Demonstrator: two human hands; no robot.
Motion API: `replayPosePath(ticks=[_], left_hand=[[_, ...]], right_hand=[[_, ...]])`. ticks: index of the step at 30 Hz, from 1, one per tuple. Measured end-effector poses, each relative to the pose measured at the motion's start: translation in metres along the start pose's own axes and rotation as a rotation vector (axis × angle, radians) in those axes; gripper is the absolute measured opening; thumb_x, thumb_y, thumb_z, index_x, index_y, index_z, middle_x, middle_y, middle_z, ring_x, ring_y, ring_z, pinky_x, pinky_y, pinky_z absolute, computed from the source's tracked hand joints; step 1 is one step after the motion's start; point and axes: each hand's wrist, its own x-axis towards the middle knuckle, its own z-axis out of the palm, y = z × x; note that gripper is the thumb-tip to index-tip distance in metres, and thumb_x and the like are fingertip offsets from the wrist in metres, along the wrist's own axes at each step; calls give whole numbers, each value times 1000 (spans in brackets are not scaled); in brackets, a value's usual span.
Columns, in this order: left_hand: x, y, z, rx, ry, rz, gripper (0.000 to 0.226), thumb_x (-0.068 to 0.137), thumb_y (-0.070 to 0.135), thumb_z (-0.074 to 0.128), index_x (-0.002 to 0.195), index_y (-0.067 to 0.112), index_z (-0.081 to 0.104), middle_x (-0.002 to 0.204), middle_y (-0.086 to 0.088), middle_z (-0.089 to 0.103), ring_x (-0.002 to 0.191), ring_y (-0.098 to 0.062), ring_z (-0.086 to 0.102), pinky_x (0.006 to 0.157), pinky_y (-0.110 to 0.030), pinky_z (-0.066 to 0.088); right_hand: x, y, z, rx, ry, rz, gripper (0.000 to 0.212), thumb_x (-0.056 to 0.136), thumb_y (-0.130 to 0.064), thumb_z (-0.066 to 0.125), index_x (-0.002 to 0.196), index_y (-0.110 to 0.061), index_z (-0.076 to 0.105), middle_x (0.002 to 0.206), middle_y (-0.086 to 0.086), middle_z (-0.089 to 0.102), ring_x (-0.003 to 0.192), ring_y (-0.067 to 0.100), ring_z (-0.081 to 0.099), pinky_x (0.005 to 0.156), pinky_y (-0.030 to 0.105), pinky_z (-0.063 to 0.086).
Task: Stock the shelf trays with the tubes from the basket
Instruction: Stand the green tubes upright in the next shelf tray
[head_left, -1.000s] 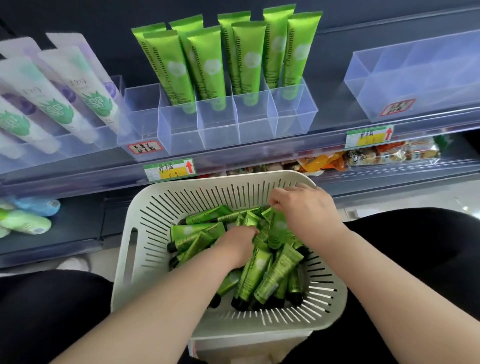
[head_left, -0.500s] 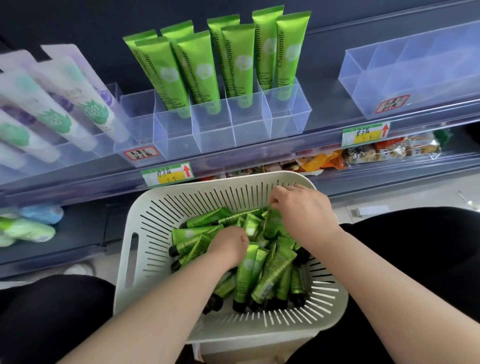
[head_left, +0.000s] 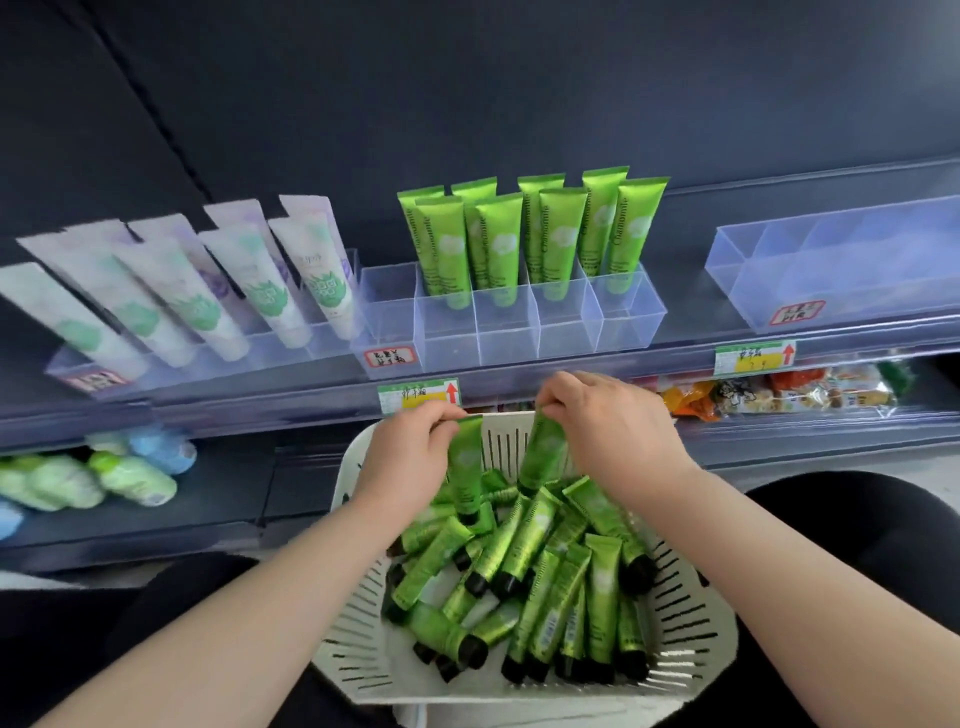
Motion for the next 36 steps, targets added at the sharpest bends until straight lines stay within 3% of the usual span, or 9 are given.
replayPosePath(ticks=[6,11,15,18,20,25,32,36], left_hand=[[29,39,-70,-205,208,124,24,94,11,56,95,31,69,89,13,69,81,-10,67,79,-40,57],[67,69,-124,-162,423,184,26,92,9,54,90,29,70,85,21,65,85,-16,67,82,-40,55],[97,83,-146,-53,518,197,25,90,8,53,90,25,71,84,12,66,86,-18,65,81,-29,50],[117,84,-151,15,559,191,24,92,8,53,93,24,71,84,11,63,84,-14,58,70,-15,37],[131,82,-150,67,543,185,24,93,9,51,95,22,71,89,8,65,85,-11,54,66,-12,32],[160,75,-144,279,365,163,24,93,13,48,97,24,69,100,2,68,95,-21,59,82,-36,49],[179,69,-139,530,241,128,32,83,0,45,92,24,65,93,-4,64,79,-28,58,63,-31,45],[183,71,-138,623,193,88,35,79,0,47,96,25,63,95,-6,62,81,-30,55,63,-31,40]], right_hand=[[52,-26,-51,49,140,-44,11,96,-24,49,100,-22,59,91,-6,65,82,20,60,53,30,43],[98,-46,-89,65,304,-72,14,98,-25,45,98,-23,58,93,-7,64,86,20,57,56,33,44],[124,-57,-101,72,364,-100,14,98,-24,42,97,-25,56,92,-8,63,87,20,55,58,35,45],[134,-60,-97,41,357,-126,15,99,-23,41,99,-24,56,92,-6,63,86,21,55,58,34,41],[139,-59,-91,3,341,-134,14,99,-20,42,100,-23,56,90,-5,63,83,21,54,58,32,34],[144,-54,-80,-8,313,-138,11,96,-18,50,98,-22,60,86,-4,66,78,20,52,55,30,27],[153,-54,-75,-17,352,-140,8,90,-13,59,89,-20,64,75,-3,66,71,22,51,55,28,24],[158,-58,-72,-17,363,-147,9,92,-17,56,89,-20,63,75,-4,65,71,22,51,56,29,28]])
